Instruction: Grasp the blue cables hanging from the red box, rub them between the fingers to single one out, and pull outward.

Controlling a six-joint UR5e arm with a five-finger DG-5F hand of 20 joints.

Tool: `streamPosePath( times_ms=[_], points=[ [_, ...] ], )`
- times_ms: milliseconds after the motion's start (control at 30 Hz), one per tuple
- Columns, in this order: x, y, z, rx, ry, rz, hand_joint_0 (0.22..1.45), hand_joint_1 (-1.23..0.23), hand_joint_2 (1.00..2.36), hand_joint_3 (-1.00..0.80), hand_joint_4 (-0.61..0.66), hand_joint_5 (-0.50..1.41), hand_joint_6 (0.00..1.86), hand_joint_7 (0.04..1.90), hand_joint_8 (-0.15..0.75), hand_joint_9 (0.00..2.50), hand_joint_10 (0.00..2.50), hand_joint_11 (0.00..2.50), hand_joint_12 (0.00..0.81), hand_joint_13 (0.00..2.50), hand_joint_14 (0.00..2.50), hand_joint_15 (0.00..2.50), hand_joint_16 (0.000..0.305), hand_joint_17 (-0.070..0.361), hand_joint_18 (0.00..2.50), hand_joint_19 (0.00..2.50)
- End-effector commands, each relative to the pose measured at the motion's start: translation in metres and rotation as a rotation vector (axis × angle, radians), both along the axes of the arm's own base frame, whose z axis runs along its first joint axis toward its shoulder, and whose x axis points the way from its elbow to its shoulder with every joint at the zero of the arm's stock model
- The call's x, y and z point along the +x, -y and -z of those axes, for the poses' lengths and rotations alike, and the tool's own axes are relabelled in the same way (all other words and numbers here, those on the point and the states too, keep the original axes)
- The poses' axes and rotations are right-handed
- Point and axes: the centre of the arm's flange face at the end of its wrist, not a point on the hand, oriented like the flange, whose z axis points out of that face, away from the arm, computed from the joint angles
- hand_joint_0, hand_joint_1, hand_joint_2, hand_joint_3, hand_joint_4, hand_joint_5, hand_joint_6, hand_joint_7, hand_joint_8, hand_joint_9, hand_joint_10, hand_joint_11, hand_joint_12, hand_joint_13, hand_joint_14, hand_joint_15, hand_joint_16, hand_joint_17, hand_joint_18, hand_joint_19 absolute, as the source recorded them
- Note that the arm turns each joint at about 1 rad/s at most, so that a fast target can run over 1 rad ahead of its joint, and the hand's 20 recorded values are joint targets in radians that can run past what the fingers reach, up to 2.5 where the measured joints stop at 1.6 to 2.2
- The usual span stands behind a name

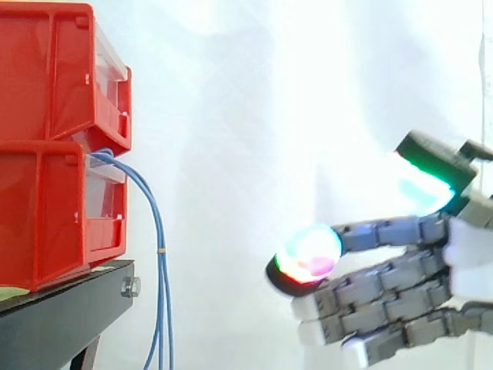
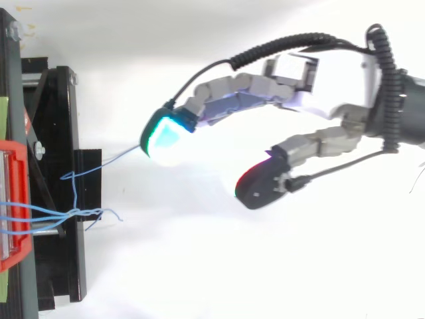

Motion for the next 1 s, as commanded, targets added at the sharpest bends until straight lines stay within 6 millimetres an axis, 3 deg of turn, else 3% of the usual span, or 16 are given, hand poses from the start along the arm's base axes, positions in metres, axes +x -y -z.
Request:
streamPosePath(
  times_ms=[0, 33, 267, 367, 433, 700, 833, 967],
  points=[
    [0.021, 0.002, 0.020, 0.019, -0.006, 0.010, 0.52, -0.56, 1.00, -0.50, 0.18, -0.21, 0.50, 0.69, 0.247, 0.48, 0.00, 0.02, 0.333, 0.37, 0.00, 0.13, 0.046, 0.103, 0.40, 0.38],
    [0.025, 0.002, 0.030, 0.020, -0.019, 0.012, 0.52, -0.56, 1.00, -0.50, 0.18, -0.21, 0.50, 0.69, 0.248, 0.49, 0.00, 0.02, 0.333, 0.37, 0.00, 0.12, 0.046, 0.103, 0.41, 0.38],
    [0.047, 0.001, 0.049, 0.018, -0.017, 0.036, 0.52, -0.55, 1.00, -0.50, 0.18, -0.20, 0.50, 0.69, 0.250, 0.50, 0.00, 0.02, 0.334, 0.37, 0.00, 0.12, 0.046, 0.102, 0.41, 0.38],
    [0.066, 0.000, 0.066, 0.023, -0.012, 0.033, 0.52, -0.55, 1.00, -0.50, 0.18, -0.20, 0.50, 0.69, 0.250, 0.50, 0.00, 0.02, 0.333, 0.37, 0.00, 0.12, 0.046, 0.102, 0.41, 0.38],
    [0.077, -0.004, 0.065, 0.026, 0.001, 0.023, 0.52, -0.56, 1.00, -0.50, 0.19, -0.20, 0.50, 0.69, 0.250, 0.50, 0.00, 0.02, 0.333, 0.37, 0.00, 0.12, 0.046, 0.102, 0.41, 0.38],
    [0.084, -0.026, 0.062, 0.000, 0.017, -0.003, 0.52, -0.56, 1.00, -0.50, 0.19, -0.20, 0.50, 0.69, 0.251, 0.51, 0.00, 0.03, 0.332, 0.37, 0.00, 0.12, 0.046, 0.102, 0.41, 0.38],
    [0.088, -0.037, 0.099, -0.004, 0.027, -0.015, 0.52, -0.56, 1.00, -0.50, 0.19, -0.20, 0.50, 0.70, 0.251, 0.52, 0.00, 0.03, 0.332, 0.37, 0.00, 0.12, 0.046, 0.102, 0.41, 0.38],
    [0.091, -0.043, 0.099, 0.019, 0.060, -0.023, 0.52, -0.56, 1.00, -0.50, 0.19, -0.20, 0.50, 0.70, 0.251, 0.52, 0.00, 0.04, 0.332, 0.38, 0.00, 0.12, 0.046, 0.103, 0.41, 0.38]
  ],
)
